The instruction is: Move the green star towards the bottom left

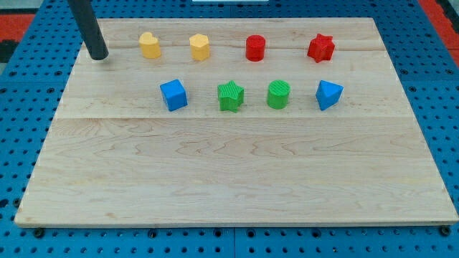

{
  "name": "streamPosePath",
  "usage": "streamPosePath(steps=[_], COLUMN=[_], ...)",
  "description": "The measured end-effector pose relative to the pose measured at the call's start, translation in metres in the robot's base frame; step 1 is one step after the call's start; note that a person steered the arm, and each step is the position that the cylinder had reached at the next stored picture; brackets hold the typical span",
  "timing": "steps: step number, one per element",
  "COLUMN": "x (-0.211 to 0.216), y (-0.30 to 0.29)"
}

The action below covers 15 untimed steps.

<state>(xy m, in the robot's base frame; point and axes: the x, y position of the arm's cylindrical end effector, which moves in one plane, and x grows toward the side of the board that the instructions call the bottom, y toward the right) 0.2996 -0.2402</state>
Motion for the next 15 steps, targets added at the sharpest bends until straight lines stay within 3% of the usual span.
streamPosePath(steps=[5,6,7,9,10,11,13,14,15], x=[0.003,0.016,0.027,0.062,0.133,0.187,0.108,0.106,0.085], y=[-0.001,0.021,0.107,0.251,0.276,0.258,0.258,0.258,0.296])
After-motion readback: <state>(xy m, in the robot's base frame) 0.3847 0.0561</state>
